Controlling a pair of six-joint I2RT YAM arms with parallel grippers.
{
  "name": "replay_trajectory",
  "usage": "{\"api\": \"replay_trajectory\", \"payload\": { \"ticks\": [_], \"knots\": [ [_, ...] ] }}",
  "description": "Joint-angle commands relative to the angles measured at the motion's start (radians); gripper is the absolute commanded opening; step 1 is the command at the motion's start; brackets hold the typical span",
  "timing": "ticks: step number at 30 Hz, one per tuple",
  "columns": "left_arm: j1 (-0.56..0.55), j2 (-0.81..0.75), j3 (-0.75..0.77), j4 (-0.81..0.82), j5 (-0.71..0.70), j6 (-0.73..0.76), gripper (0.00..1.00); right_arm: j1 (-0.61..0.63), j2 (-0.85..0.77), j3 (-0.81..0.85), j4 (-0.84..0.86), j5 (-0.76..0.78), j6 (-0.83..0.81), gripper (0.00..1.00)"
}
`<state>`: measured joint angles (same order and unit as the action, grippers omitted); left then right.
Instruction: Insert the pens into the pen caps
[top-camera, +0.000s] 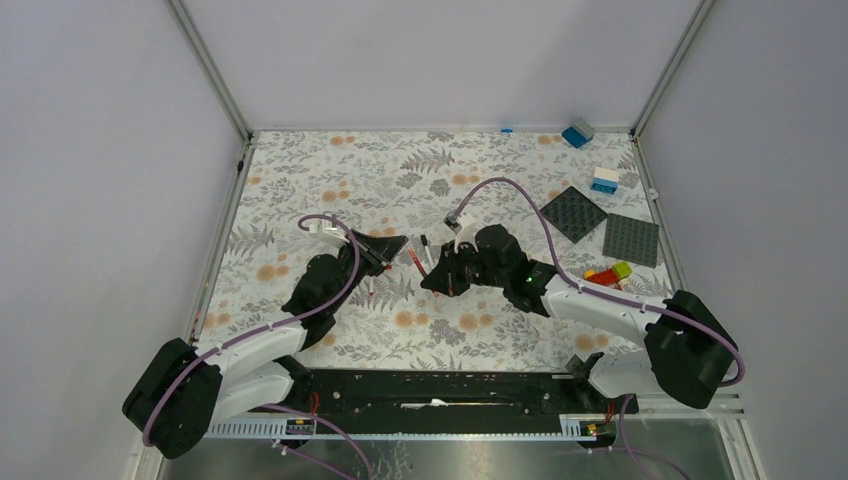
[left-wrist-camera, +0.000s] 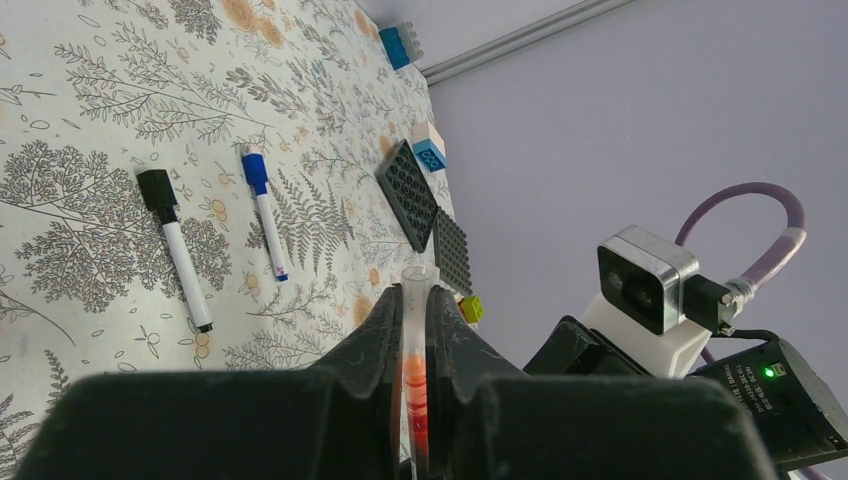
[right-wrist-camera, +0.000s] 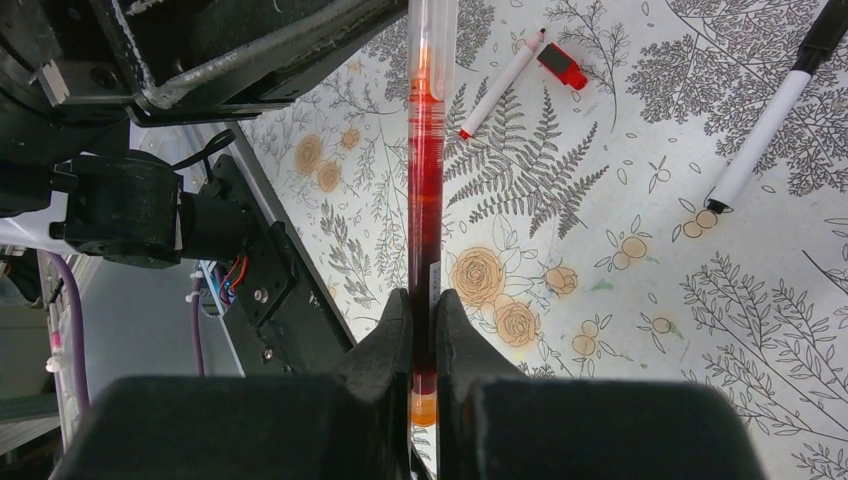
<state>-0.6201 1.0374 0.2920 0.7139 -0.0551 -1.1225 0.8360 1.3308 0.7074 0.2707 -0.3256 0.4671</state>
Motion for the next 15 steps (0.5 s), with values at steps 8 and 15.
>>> {"api": "replay_trajectory", "payload": {
  "ticks": [8, 15],
  "knots": [
    [0.006, -0.011, 0.001, 0.069, 0.026, 0.012, 0.0, 0.009, 0.021, 0.081, 0.019, 0.026, -0.021, 0.0],
    [0.006, -0.012, -0.002, 0.069, 0.029, 0.009, 0.0, 0.008, 0.044, 0.126, -0.005, 0.079, -0.022, 0.0]
  ]
}}
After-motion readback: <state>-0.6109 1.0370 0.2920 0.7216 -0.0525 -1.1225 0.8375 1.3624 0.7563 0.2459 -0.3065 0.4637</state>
